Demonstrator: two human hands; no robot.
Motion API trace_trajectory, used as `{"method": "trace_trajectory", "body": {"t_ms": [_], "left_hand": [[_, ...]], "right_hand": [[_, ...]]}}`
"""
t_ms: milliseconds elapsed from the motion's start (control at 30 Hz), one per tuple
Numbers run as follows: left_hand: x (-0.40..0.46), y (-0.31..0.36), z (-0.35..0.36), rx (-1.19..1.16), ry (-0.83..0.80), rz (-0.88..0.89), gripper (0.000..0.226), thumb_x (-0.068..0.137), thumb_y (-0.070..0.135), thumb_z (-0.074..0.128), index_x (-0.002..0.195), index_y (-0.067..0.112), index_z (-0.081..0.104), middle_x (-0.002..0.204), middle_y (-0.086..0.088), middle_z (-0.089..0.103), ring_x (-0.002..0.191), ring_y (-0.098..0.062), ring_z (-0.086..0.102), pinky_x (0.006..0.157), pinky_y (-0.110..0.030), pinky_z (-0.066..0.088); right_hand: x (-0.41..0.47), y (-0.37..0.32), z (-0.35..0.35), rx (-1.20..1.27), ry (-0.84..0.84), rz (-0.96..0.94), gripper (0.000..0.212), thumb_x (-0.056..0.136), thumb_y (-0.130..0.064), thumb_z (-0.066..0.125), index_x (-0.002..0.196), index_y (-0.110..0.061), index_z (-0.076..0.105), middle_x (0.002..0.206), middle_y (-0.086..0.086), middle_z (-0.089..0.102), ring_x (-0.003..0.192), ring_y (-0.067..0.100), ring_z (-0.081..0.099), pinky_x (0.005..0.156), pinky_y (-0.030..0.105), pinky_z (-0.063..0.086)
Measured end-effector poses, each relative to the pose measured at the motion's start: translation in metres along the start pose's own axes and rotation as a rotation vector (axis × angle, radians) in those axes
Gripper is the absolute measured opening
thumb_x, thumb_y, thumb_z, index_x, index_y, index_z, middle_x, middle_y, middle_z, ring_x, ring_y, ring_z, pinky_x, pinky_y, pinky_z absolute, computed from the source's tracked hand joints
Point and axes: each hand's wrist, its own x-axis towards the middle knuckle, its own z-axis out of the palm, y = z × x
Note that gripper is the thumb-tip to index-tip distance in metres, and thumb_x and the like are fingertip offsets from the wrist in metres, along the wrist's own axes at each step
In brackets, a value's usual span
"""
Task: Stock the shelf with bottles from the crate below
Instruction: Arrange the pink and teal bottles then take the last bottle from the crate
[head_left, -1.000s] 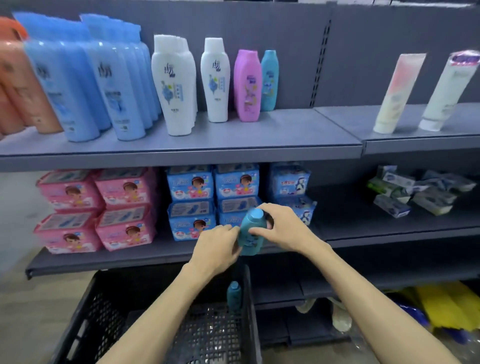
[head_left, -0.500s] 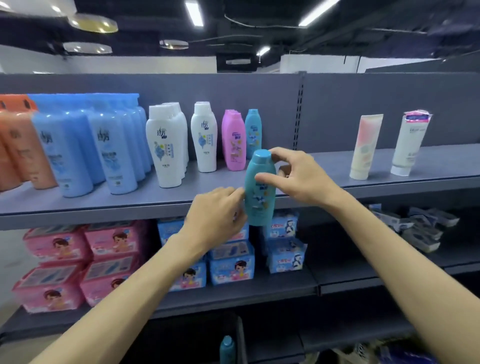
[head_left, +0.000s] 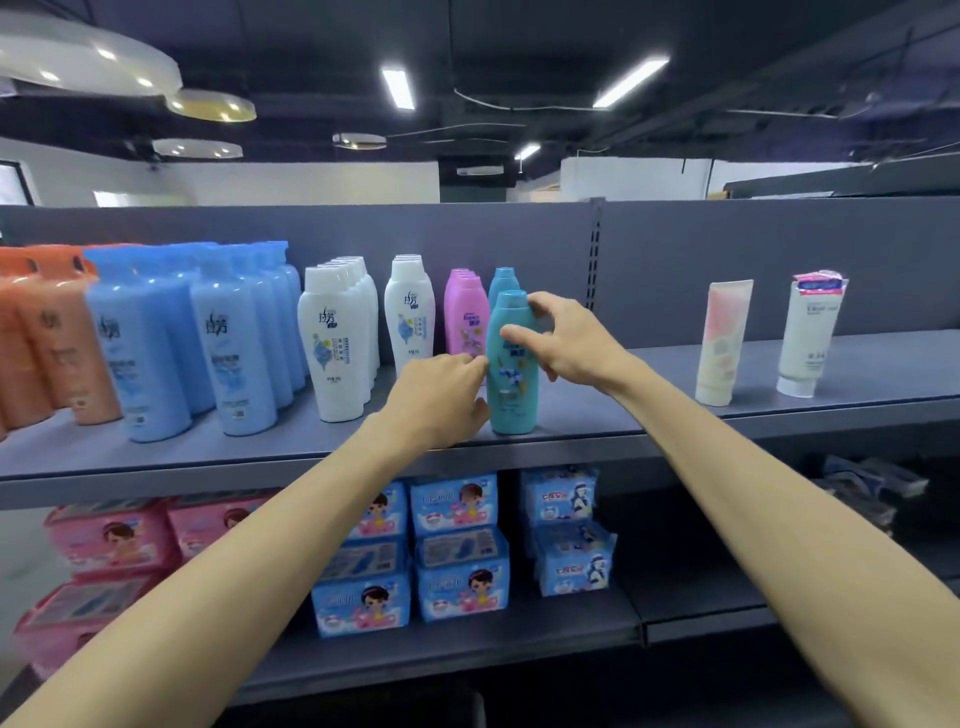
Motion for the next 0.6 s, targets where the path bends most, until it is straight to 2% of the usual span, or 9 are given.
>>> {"method": "trace_trajectory", "body": {"t_ms": [133, 233, 400, 500, 600], "left_hand": [[-0.001, -0.001, 0.006, -0.034, 0.002, -0.001, 0.026, 0.088, 0.033, 0.049, 0.108, 0.017, 0.051, 0.098, 0.001, 0.061, 0.088, -0.023, 0.059, 0.057, -0.031, 0.035], [-0.003, -0.004, 0.011, -0.012, 0.002, 0.024, 0.025, 0.086, 0.025, 0.049, 0.109, 0.016, 0.048, 0.092, 0.000, 0.059, 0.082, -0.024, 0.057, 0.053, -0.032, 0.033], [0.001, -0.006, 0.016, -0.012, 0.001, 0.034, 0.025, 0.086, 0.023, 0.048, 0.110, 0.017, 0.047, 0.089, 0.001, 0.057, 0.082, -0.023, 0.056, 0.052, -0.032, 0.035], [0.003, -0.006, 0.021, -0.019, 0.001, 0.046, 0.027, 0.086, 0.025, 0.048, 0.112, 0.018, 0.046, 0.088, 0.001, 0.057, 0.082, -0.023, 0.056, 0.053, -0.032, 0.039], [0.007, -0.005, 0.026, -0.011, -0.009, 0.063, 0.026, 0.087, 0.027, 0.048, 0.111, 0.018, 0.046, 0.087, 0.001, 0.057, 0.081, -0.023, 0.055, 0.051, -0.031, 0.032]], "right_hand": [[-0.011, 0.013, 0.011, -0.075, -0.154, 0.076, 0.053, 0.084, -0.026, 0.076, 0.125, -0.023, 0.042, 0.108, -0.004, 0.062, 0.064, 0.010, 0.061, 0.050, 0.021, 0.049], [-0.021, 0.032, 0.023, -0.091, -0.200, 0.106, 0.065, 0.079, -0.026, 0.081, 0.129, -0.021, 0.040, 0.116, -0.004, 0.060, 0.087, 0.016, 0.068, 0.066, 0.026, 0.056], [-0.025, 0.046, 0.032, -0.115, -0.188, 0.142, 0.064, 0.078, -0.026, 0.081, 0.126, -0.024, 0.038, 0.109, -0.001, 0.061, 0.066, 0.017, 0.067, 0.051, 0.022, 0.052], [-0.018, 0.053, 0.032, -0.142, -0.161, 0.146, 0.064, 0.077, -0.028, 0.082, 0.125, -0.022, 0.039, 0.111, -0.002, 0.060, 0.071, 0.010, 0.063, 0.057, 0.021, 0.049], [-0.010, 0.061, 0.033, -0.144, -0.131, 0.158, 0.068, 0.076, -0.030, 0.084, 0.128, -0.022, 0.040, 0.112, -0.004, 0.058, 0.077, 0.009, 0.062, 0.065, 0.024, 0.047]]}}
